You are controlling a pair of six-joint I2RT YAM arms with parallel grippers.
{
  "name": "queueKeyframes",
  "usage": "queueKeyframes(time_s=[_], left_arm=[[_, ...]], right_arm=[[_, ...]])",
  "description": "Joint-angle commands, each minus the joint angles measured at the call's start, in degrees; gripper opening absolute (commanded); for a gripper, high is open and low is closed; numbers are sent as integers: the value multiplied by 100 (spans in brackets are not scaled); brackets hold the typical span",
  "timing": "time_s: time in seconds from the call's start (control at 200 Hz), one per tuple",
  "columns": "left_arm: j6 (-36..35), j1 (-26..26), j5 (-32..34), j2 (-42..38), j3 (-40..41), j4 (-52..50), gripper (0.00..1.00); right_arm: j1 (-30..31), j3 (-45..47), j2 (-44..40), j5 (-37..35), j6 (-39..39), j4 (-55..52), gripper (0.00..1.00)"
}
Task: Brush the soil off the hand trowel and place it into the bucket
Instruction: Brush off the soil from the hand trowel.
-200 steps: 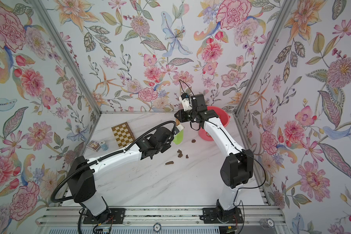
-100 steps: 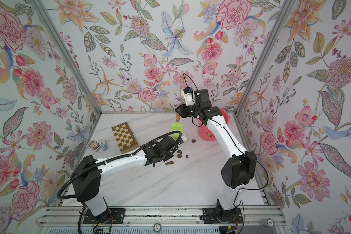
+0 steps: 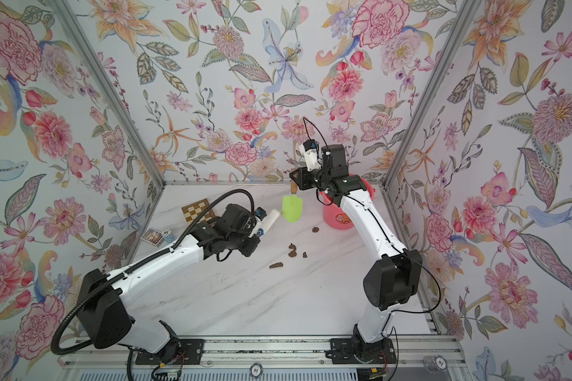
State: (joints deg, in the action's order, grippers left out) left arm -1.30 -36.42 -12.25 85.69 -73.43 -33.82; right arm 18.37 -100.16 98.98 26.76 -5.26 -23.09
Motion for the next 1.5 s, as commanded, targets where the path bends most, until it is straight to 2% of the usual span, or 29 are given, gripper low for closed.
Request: queueKeyframes(time_s=[0.0, 0.1, 0.185, 0.245, 0.345, 0.485, 0.671, 0.851, 0.961, 1.296, 1.406, 1.496], left_arm=[[291, 470, -2382, 78, -316, -742, 0], [261, 832, -3784, 280, -493, -935, 0], [207, 1004, -4631, 346, -633, -977, 0], [215, 1088, -5118, 575, -727, -1006, 0], [178, 1102, -5618, 710, -804, -1101, 0], [368, 1111, -5920, 739, -873, -1026, 0], [1029, 1196, -6257, 636, -1029, -475, 0], [2759, 1352, -6541, 242, -654, 1479, 0], [3434, 1349, -6571, 250, -532, 2301, 0], [3353, 1046, -6689, 343, -568, 2117, 0], [2973, 896, -6743, 554, -584, 1630, 0], [2343, 826, -6721, 641, -663, 885, 0]], right_arm=[[-48, 557, -460, 1103, 621, 834, 18], [-138, 896, -696, 1859, 802, 1263, 16], [-267, 938, -787, 2519, 930, 1268, 16], [-334, 1004, -848, 3028, 1158, 1298, 14], [-382, 965, -915, 3353, 1295, 1291, 13], [-531, 912, -951, 4010, 1555, 1298, 9], [-677, 846, -907, 4521, 1553, 1307, 10], [-773, 893, -923, 4786, 1400, 1534, 10], [-738, 970, -933, 5048, 927, 2138, 9], [-513, 563, -526, 5553, -273, 3602, 9], [-444, 491, -390, 5696, -842, 4311, 8], [-429, 375, -239, 5827, -1426, 4979, 8]])
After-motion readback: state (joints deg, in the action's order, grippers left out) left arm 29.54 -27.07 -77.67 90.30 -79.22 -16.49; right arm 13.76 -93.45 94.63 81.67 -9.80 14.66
